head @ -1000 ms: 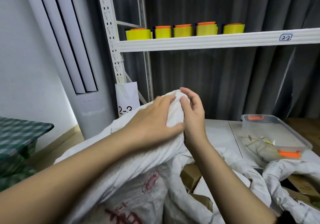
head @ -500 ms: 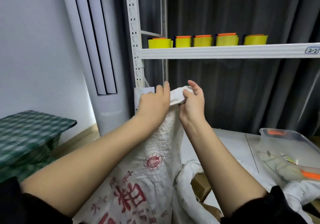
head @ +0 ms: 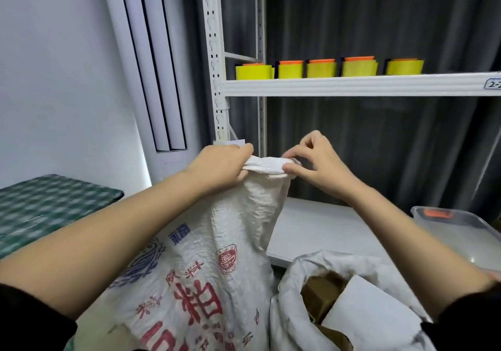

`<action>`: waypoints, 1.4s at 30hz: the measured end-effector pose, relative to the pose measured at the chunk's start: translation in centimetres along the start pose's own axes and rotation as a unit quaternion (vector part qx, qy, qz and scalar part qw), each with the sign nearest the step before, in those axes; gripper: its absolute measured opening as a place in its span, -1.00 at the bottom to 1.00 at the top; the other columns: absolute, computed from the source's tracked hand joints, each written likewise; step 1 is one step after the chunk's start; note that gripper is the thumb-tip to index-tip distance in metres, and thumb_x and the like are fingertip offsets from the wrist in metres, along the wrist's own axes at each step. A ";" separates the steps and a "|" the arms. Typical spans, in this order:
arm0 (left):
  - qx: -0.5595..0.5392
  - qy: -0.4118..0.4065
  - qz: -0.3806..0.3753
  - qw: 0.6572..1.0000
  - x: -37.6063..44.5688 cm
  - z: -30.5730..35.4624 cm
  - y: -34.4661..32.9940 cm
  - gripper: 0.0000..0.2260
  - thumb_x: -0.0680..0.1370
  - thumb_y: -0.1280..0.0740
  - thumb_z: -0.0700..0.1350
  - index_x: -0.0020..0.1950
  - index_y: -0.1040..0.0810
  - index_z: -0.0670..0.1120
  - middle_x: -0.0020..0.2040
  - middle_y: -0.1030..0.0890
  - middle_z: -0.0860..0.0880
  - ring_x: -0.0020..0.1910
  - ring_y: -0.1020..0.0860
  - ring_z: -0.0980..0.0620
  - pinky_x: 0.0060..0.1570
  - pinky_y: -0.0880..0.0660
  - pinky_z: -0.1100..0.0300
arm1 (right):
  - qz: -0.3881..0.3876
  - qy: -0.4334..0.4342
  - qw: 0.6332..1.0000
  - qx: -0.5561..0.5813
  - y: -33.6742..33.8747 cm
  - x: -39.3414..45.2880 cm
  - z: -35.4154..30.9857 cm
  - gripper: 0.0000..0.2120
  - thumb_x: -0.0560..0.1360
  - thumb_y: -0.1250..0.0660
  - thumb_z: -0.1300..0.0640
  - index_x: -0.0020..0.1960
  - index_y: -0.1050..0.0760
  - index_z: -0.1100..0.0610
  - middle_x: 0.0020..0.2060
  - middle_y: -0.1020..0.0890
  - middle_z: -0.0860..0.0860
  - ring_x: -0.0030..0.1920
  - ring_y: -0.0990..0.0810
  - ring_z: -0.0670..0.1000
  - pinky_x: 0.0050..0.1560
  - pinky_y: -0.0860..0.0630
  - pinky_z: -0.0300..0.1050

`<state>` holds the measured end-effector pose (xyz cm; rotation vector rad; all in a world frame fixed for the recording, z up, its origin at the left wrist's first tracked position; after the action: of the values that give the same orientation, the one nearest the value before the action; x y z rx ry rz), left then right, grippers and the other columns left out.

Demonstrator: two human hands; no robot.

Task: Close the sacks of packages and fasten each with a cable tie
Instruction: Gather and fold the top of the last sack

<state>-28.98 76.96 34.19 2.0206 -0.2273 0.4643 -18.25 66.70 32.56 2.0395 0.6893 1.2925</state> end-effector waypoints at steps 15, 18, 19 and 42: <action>-0.039 -0.095 0.036 0.994 -2.0 -2.8 -3.5 -0.40 0.43 0.08 0.39 0.17 -0.37 -0.03 -0.02 -0.59 -0.04 -0.13 -0.58 -0.13 -0.29 -0.40 0.08 | -0.043 0.157 0.981 -0.110 -4.3 0.4 -3.9 -0.44 0.54 -0.18 -0.23 0.45 -0.27 -0.02 0.25 -0.54 -0.06 0.06 -0.60 0.07 -0.01 -0.51 -0.04; -0.032 -0.086 0.072 0.993 -2.0 -3.3 -3.3 -0.47 0.52 0.07 0.28 0.12 -0.44 -0.07 -0.12 -0.62 -0.06 -0.23 -0.59 -0.14 -0.36 -0.40 0.08 | -0.022 0.230 0.955 -0.186 -4.7 0.5 -4.4 -0.47 0.55 -0.09 -0.25 0.41 -0.29 0.03 -0.03 -0.57 0.02 -0.18 -0.61 0.09 -0.30 -0.48 -0.08; -0.028 -0.092 0.080 0.992 -2.0 -3.3 -3.2 -0.57 0.54 0.00 0.20 0.07 -0.47 -0.09 -0.17 -0.62 -0.06 -0.28 -0.59 -0.14 -0.41 -0.38 0.10 | -0.019 0.247 0.946 -0.211 -5.0 0.3 -4.4 -0.51 0.57 -0.10 -0.20 0.39 -0.30 0.05 -0.11 -0.54 0.02 -0.25 -0.58 0.08 -0.39 -0.45 -0.10; -0.212 -0.024 0.141 0.967 -1.4 -3.6 -0.5 -0.86 0.53 -0.30 -0.02 0.07 -0.58 0.07 -0.11 -0.63 0.14 -0.18 -0.54 0.11 -0.31 -0.28 0.22 | -0.186 0.048 0.981 0.033 -5.7 2.1 -3.0 -0.65 0.63 -0.09 -0.13 0.39 -0.32 -0.15 0.28 -0.49 -0.22 0.21 -0.47 -0.16 0.21 -0.39 -0.17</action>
<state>-30.88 80.31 34.71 1.5846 -0.5980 0.4953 -20.80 72.66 30.60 1.7956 1.1120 1.1638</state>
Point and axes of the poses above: each hand's wrist, its own x-axis towards the middle knuckle, its own y-axis out of the back of the hand, z = x × y, the point moved 10 cm from there along x, towards the middle knuckle
